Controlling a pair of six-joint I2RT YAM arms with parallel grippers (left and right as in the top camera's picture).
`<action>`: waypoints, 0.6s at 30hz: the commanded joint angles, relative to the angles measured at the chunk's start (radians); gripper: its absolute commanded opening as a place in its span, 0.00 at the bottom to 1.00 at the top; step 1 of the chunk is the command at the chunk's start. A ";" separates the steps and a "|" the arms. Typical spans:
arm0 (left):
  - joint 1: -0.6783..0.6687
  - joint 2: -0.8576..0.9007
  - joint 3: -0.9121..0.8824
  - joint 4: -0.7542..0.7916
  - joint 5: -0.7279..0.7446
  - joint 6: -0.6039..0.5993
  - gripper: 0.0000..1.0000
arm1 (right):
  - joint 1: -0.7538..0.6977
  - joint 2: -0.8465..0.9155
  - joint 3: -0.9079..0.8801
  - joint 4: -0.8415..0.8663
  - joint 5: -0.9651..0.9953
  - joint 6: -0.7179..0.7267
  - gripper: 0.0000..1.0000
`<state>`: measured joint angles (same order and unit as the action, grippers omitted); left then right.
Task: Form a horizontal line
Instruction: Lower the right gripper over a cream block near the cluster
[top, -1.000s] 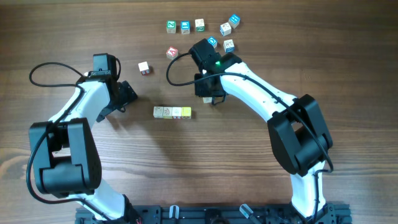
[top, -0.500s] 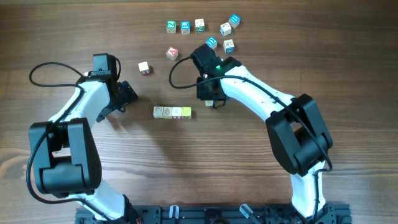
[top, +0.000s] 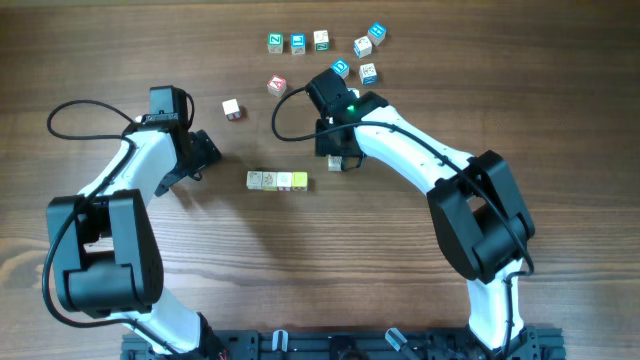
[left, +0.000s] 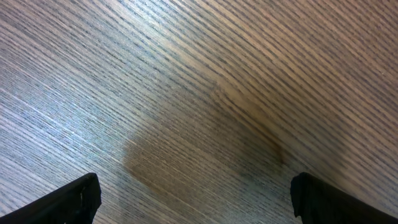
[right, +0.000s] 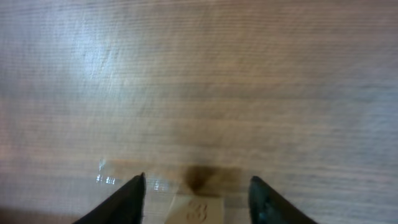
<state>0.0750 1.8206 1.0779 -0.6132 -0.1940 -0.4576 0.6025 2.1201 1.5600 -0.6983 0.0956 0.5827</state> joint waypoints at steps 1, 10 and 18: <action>0.002 0.006 -0.006 0.000 -0.005 0.001 1.00 | -0.001 -0.029 -0.003 0.010 0.142 0.030 0.44; 0.002 0.006 -0.006 0.000 -0.005 0.001 1.00 | -0.002 -0.029 -0.003 -0.064 -0.047 0.022 0.19; 0.002 0.006 -0.006 0.000 -0.005 0.001 1.00 | -0.002 -0.029 -0.003 -0.107 -0.183 0.019 0.21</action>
<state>0.0750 1.8206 1.0779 -0.6132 -0.1940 -0.4576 0.6014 2.1201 1.5600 -0.7971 -0.0490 0.6052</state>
